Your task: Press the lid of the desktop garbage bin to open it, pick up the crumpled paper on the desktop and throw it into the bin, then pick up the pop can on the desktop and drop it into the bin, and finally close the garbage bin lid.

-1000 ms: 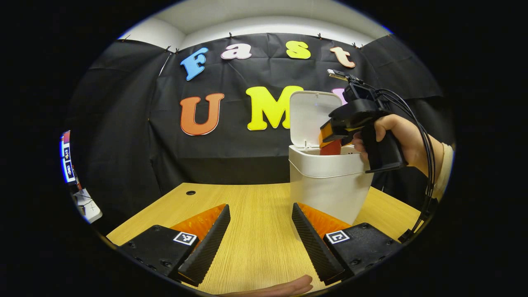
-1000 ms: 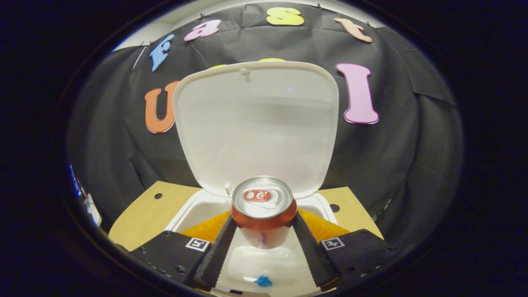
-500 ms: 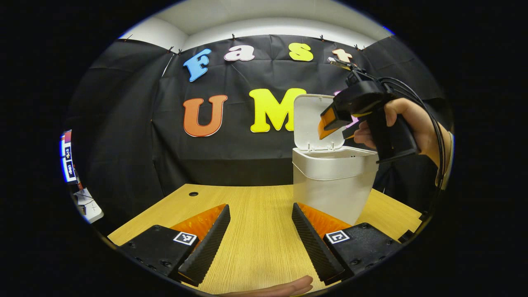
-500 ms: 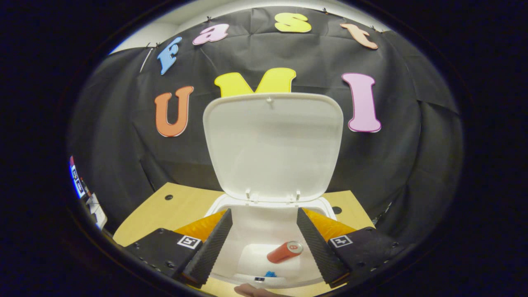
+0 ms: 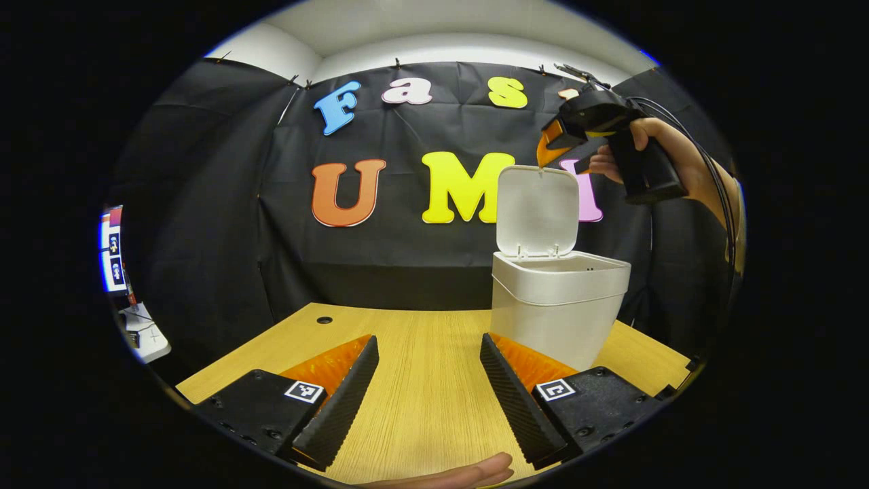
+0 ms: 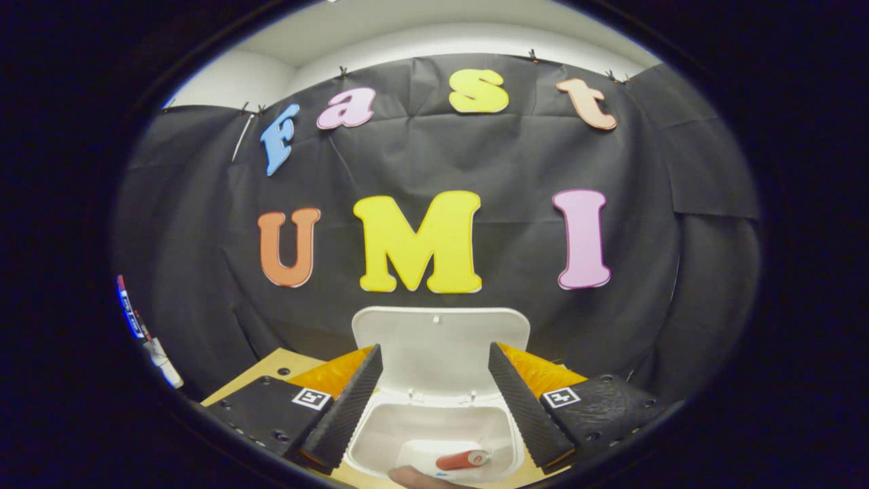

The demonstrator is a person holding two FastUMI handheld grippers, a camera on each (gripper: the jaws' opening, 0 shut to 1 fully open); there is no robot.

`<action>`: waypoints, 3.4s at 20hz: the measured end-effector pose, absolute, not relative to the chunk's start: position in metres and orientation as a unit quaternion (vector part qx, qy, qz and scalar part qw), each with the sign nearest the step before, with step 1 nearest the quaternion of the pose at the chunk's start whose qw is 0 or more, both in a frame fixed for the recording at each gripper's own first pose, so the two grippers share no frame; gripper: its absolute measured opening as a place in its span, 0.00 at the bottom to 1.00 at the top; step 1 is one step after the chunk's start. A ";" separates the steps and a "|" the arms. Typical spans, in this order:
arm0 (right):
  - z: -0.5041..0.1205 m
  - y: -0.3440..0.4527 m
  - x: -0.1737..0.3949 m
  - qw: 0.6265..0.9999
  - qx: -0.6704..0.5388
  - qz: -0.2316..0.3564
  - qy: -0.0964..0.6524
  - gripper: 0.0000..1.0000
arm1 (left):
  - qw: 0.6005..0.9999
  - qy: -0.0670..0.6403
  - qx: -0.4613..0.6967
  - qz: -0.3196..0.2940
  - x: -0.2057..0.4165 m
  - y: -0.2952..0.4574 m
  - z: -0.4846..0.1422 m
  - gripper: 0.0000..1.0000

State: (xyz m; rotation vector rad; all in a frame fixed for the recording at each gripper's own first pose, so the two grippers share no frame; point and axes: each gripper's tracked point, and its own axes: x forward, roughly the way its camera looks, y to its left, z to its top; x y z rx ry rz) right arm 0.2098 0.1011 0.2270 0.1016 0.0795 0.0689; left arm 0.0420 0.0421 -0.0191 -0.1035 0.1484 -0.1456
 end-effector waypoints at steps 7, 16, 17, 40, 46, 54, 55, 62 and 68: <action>0.237 0.100 0.261 0.996 0.086 0.022 0.009 0.95 | 0.992 0.072 -0.062 -0.077 0.040 0.040 -0.017 0.98; 0.254 0.097 0.269 0.999 -0.021 -0.022 -0.033 0.95 | 0.990 0.085 -0.079 -0.075 0.047 0.046 -0.024 0.98; 0.252 0.097 0.272 0.999 -0.032 -0.025 -0.031 0.96 | 0.990 0.087 -0.081 -0.074 0.047 0.047 -0.025 0.98; 0.183 0.085 0.250 0.986 -0.030 0.015 0.162 0.95 | 0.990 0.075 -0.090 -0.078 0.046 0.058 -0.019 0.98; 0.166 0.082 0.239 0.979 0.017 0.029 0.203 0.98 | 0.990 0.083 -0.092 -0.074 0.048 0.060 -0.024 0.98; 0.131 0.090 0.213 0.964 0.042 0.041 0.261 0.95 | 0.991 0.082 -0.079 -0.070 0.050 0.055 -0.026 0.98; 0.124 0.092 0.207 0.961 0.042 0.040 0.271 0.96 | 0.991 0.083 -0.076 -0.070 0.050 0.054 -0.026 0.98; 0.099 0.098 0.181 0.954 0.024 0.028 0.297 0.96 | 0.992 0.084 -0.064 -0.075 0.049 0.046 -0.028 0.97; 0.067 0.095 0.164 0.944 0.022 0.045 0.327 0.96 | 0.992 0.092 -0.056 -0.072 0.050 0.043 -0.033 0.97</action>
